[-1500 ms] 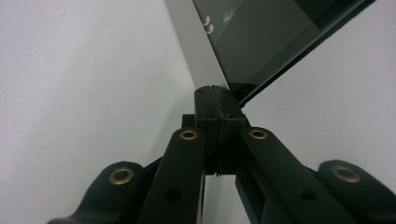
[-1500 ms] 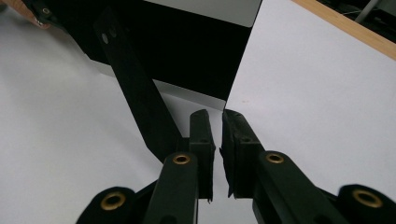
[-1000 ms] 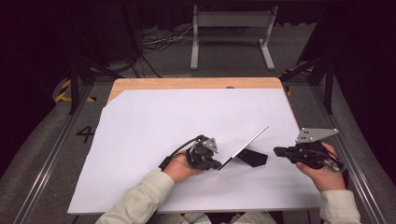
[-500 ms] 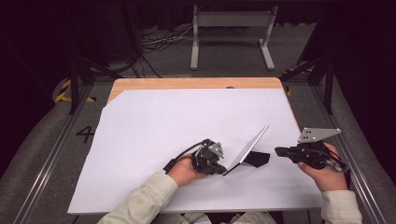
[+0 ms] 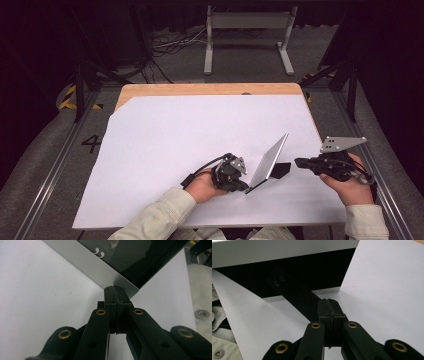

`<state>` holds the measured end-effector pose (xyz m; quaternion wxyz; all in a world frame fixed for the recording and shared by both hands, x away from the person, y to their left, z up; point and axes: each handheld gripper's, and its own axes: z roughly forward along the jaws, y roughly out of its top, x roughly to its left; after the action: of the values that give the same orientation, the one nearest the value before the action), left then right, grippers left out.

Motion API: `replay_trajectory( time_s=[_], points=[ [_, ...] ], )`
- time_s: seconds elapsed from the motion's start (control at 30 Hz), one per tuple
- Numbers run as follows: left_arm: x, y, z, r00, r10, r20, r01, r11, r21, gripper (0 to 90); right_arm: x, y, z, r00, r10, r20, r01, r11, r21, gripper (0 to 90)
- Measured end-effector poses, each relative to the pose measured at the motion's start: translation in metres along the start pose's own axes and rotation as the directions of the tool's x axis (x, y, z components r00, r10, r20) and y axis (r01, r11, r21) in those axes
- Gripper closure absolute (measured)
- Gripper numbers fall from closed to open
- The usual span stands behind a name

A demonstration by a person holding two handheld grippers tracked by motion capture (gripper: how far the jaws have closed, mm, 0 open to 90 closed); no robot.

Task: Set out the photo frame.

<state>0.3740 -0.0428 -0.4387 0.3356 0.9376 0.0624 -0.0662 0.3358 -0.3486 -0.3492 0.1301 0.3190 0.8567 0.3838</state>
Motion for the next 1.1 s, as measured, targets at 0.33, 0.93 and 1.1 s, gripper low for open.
replay_trajectory(
  time_s=[0.33, 0.93, 1.1],
  points=[
    [-0.011, 0.017, 0.016, 0.9975, 0.057, 0.042, -0.057, 0.9984, 0.005, 90.0, 0.001, -0.008, -0.010, 0.9996, 0.020, 0.018, -0.020, 0.9998, -0.002, 89.7],
    [-0.018, 0.059, 0.057, 0.9958, 0.061, 0.067, -0.058, 0.9970, -0.051, 90.0, 0.001, -0.021, -0.034, 0.9953, 0.077, 0.059, -0.075, 0.9966, -0.034, 89.7],
    [-0.021, 0.071, 0.065, 0.9968, 0.063, 0.049, -0.060, 0.9968, -0.052, 90.0, -0.002, -0.023, -0.037, 0.9933, 0.090, 0.072, -0.088, 0.9955, -0.036, 89.7]
  ],
)
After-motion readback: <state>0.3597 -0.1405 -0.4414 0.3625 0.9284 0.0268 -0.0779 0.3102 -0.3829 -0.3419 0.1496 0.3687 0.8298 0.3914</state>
